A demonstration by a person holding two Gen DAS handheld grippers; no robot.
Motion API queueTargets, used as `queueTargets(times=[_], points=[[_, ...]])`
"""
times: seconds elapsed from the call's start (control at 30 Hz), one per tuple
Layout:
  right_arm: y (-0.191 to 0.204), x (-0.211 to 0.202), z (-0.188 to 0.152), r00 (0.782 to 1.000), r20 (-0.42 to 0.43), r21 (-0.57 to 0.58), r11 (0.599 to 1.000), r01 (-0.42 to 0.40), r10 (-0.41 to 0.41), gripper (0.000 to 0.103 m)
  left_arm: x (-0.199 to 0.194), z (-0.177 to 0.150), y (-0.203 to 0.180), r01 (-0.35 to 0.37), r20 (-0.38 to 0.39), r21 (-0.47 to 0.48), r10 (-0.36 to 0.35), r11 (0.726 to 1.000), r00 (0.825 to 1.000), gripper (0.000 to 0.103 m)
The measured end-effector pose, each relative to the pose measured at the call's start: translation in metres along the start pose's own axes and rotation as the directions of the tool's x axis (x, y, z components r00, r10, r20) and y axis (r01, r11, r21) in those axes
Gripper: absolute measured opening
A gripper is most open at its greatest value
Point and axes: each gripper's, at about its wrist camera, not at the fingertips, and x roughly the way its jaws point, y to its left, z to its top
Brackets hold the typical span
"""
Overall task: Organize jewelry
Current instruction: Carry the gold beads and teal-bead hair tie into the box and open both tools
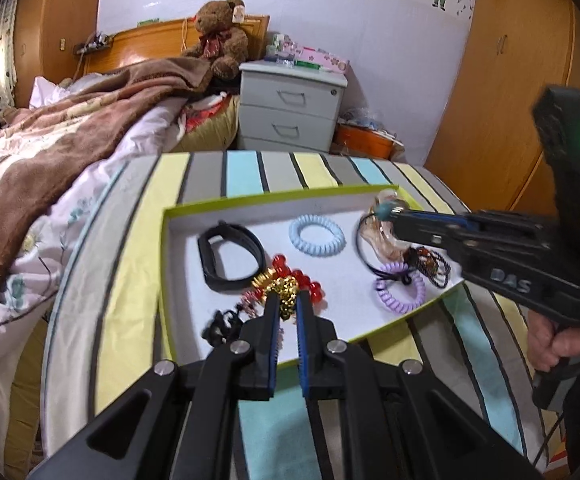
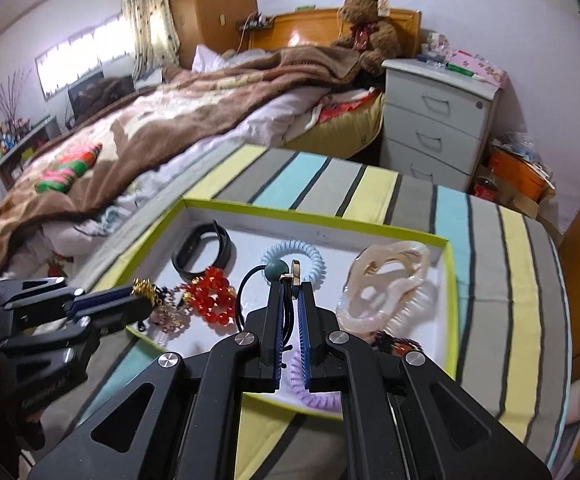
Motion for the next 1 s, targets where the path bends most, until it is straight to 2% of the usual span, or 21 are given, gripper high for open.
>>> queueTargets(times=[0.33, 0.83, 1.0], points=[[0.006, 0.035, -0.006, 0.994, -0.101, -0.063, 0.998, 0.032, -0.038, 0.007, 0.02, -0.011, -0.013, 0.026, -0.047, 0.013, -0.026, 1.0, 0.999, 0.008], [0.007, 0.042, -0.008, 0.99, -0.117, -0.096, 0.993, 0.062, -0.073, 0.007, 0.029, -0.01, -0.011, 0.025, -0.068, -0.008, -0.025, 1.0, 0.997, 0.009], [0.009, 0.042, -0.009, 0.99, -0.117, -0.105, 0.992, 0.065, -0.077, 0.007, 0.031, -0.008, -0.007, 0.028, -0.075, -0.028, -0.03, 0.999, 0.997, 0.013]])
